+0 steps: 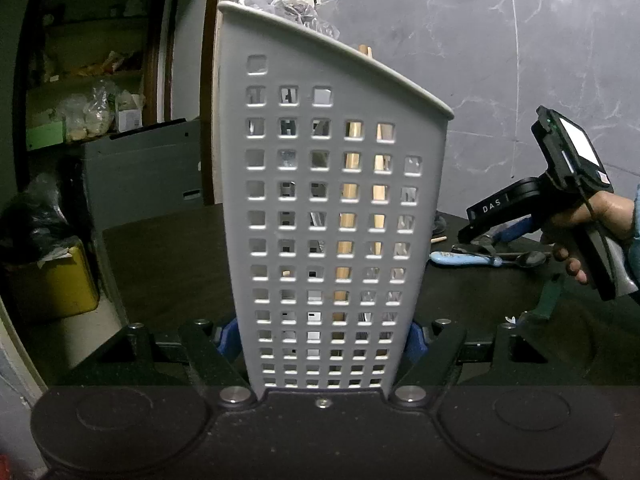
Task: Organize utensils
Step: 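Move the right tool back over the utensil pile, then grasp the silver metal tube by its end with the right tool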
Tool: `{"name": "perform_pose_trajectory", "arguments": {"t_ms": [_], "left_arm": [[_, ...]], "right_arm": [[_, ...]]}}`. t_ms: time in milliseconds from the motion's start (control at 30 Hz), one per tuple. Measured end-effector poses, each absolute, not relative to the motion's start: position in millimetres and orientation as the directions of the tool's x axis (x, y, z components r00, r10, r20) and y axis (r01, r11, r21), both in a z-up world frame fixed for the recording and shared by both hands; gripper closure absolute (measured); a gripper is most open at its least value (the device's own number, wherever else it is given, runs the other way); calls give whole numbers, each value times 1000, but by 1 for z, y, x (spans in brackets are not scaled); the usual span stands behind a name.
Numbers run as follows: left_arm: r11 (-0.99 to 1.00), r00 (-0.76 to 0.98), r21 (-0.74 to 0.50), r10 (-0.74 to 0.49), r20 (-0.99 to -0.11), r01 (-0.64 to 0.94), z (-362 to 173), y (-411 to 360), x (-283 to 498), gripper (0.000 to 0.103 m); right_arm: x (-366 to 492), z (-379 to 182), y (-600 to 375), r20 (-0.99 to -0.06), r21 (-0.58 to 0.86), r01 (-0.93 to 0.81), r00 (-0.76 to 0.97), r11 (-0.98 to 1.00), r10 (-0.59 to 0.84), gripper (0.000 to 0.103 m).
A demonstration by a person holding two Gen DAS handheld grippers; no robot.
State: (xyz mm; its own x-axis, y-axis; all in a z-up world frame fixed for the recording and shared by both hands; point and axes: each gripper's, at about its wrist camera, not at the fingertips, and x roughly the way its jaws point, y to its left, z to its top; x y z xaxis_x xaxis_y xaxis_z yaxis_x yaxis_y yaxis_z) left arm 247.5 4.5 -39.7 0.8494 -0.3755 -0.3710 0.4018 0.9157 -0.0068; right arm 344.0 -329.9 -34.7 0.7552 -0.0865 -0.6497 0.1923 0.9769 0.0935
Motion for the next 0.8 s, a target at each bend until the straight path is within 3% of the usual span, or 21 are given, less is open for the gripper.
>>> {"name": "perform_pose_trajectory", "arguments": {"t_ms": [100,267,467,667,800], "left_arm": [[914,847,-4,-379,-373,407,-40,5,249,26],[912,845,3,-380,-375,411,-39,4,250,26],[912,846,6,-377,-377,410,-39,4,250,26],[912,846,4,-378,-376,409,-39,3,249,26],[913,846,2,-378,-375,409,-39,3,249,26]], "right_arm": [[342,-33,-323,-652,111,105,758,988,-7,23],[330,-28,-307,-664,90,-58,740,994,103,36],[323,-23,-293,-668,80,-148,726,986,163,61],[316,-17,-282,-684,50,-207,705,977,184,60],[317,-14,-277,-691,62,-199,698,978,186,48]]}}
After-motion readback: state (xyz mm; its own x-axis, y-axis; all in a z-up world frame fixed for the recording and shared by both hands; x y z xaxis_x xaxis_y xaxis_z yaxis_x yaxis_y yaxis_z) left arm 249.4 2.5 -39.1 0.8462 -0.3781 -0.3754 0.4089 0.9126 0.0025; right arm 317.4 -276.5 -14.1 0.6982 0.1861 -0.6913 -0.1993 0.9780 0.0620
